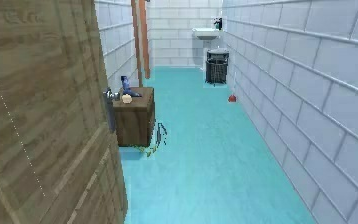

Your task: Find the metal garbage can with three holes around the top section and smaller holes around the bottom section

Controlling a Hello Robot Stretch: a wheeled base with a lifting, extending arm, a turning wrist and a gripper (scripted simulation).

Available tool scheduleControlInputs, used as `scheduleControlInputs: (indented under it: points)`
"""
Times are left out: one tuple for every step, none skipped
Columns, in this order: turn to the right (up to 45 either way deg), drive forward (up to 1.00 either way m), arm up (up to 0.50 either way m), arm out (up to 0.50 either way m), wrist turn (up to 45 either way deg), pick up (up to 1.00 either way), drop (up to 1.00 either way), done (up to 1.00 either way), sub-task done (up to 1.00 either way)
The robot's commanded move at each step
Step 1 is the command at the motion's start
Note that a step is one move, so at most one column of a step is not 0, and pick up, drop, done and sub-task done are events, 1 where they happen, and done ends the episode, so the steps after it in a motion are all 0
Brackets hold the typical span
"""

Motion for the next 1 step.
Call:
scheduleControlInputs:
  points:
    - [0.0, 1.0, 0.0, 0.0, 0.0, 0.0, 0.0, 0.0, 0.0]
